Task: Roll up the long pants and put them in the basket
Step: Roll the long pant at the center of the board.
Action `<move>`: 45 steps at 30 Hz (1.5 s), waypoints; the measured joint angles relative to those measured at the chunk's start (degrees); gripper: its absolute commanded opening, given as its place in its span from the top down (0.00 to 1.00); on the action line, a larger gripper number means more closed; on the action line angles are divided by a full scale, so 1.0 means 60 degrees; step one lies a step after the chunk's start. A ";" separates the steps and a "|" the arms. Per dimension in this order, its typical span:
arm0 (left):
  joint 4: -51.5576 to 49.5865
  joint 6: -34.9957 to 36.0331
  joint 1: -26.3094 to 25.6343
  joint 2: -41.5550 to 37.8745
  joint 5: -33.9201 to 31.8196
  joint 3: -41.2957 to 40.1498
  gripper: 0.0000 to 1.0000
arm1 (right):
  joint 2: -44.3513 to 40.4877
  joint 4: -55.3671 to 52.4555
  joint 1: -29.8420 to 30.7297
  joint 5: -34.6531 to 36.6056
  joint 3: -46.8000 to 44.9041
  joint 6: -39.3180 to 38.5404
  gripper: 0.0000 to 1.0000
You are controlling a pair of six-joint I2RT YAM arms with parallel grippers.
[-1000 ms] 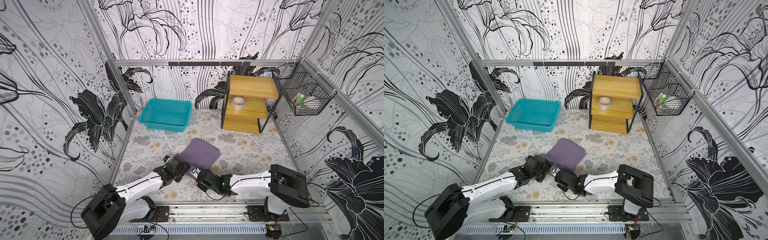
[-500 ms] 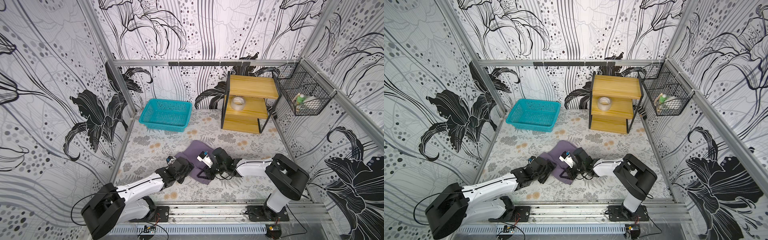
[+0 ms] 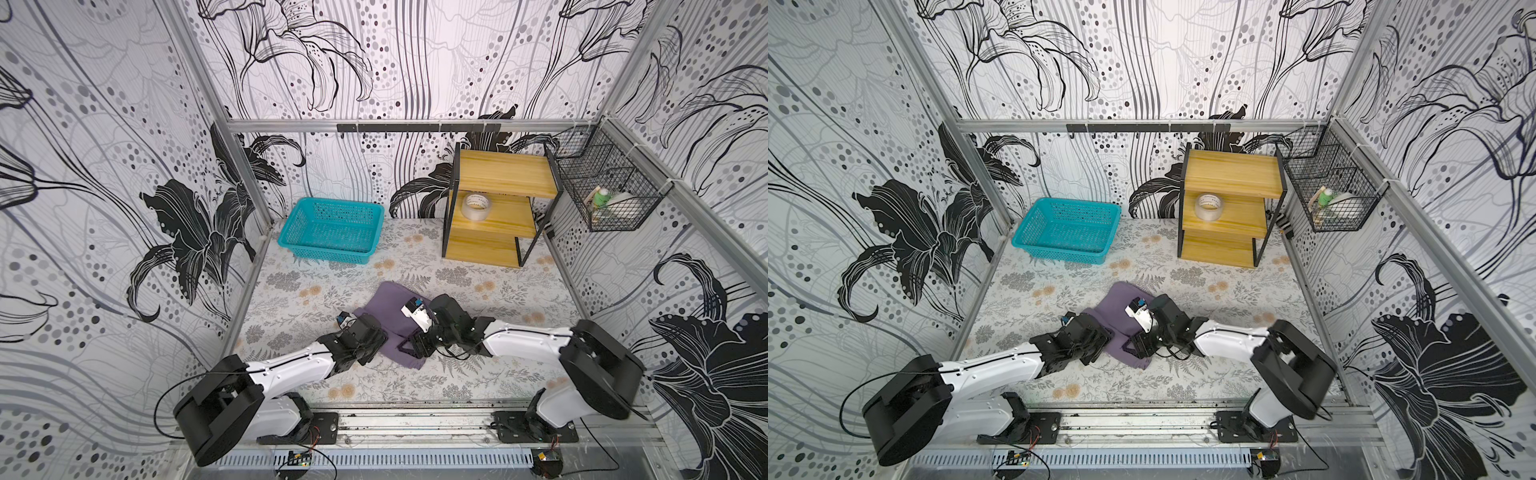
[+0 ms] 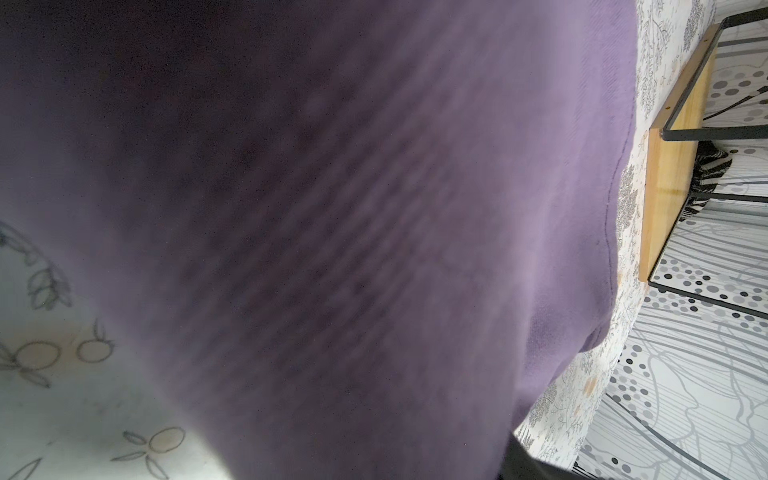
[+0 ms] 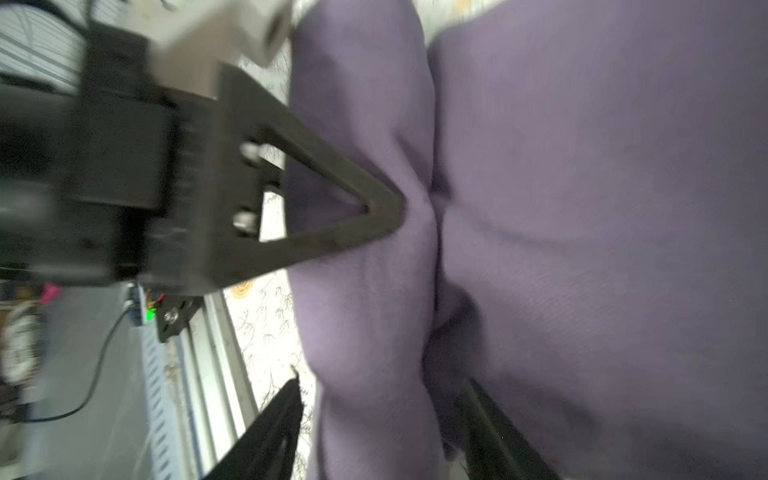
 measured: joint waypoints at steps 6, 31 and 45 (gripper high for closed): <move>0.0324 -0.0004 0.0022 0.0197 0.0004 -0.0011 0.50 | -0.0725 0.1042 0.2295 0.4156 -0.0652 -0.1898 0.33; -0.1184 0.0408 0.0222 -0.0958 -0.0645 0.0419 0.10 | 0.1519 0.2197 0.1861 0.4707 -0.0233 -0.2448 0.94; -0.0940 0.0510 0.0189 -0.0780 -0.0149 0.0423 0.10 | 0.2426 0.2805 -0.1679 -0.4014 -0.0091 0.0426 0.93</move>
